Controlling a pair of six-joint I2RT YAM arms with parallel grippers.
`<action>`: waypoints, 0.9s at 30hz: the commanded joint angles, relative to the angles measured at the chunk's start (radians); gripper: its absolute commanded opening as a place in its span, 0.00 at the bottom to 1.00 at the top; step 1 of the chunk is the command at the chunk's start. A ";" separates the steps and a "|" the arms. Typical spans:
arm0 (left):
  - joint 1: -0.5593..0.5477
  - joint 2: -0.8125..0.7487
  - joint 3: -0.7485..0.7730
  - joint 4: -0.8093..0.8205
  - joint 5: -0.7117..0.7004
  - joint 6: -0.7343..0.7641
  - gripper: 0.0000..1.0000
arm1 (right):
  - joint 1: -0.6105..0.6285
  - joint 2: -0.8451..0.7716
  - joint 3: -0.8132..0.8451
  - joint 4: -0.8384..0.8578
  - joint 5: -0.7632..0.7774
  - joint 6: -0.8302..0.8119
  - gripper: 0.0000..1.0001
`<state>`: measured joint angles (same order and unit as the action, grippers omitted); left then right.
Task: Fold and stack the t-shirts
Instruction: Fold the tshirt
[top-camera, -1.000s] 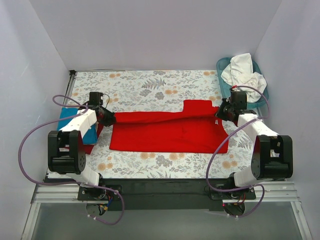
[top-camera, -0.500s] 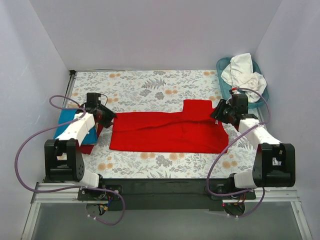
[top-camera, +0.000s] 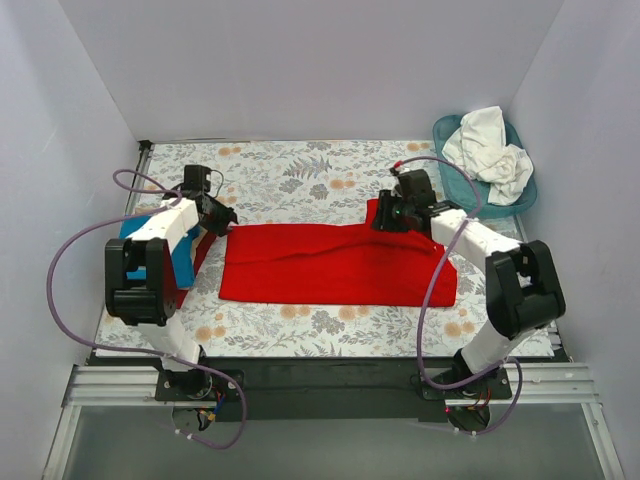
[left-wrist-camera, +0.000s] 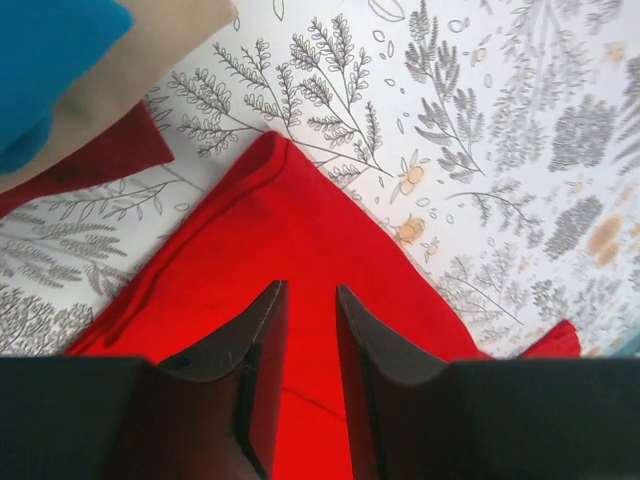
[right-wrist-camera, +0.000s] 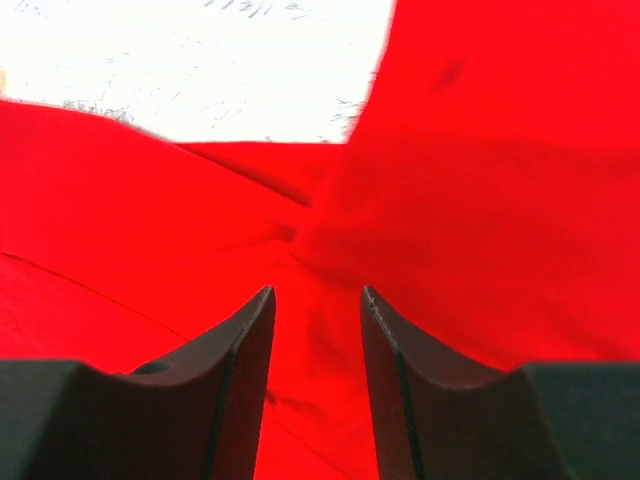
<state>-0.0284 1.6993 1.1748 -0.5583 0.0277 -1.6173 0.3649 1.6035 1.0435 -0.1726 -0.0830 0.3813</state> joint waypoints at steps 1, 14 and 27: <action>-0.031 0.051 0.078 -0.038 -0.051 -0.010 0.24 | 0.086 0.108 0.155 -0.069 0.078 -0.041 0.47; -0.041 0.206 0.221 -0.080 -0.089 -0.003 0.23 | 0.229 0.291 0.320 -0.222 0.469 -0.044 0.52; -0.041 0.287 0.264 -0.086 -0.110 -0.004 0.20 | 0.249 0.334 0.317 -0.251 0.476 -0.025 0.20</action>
<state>-0.0700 1.9911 1.3952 -0.6315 -0.0509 -1.6199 0.6048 1.9469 1.3483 -0.4084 0.3676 0.3439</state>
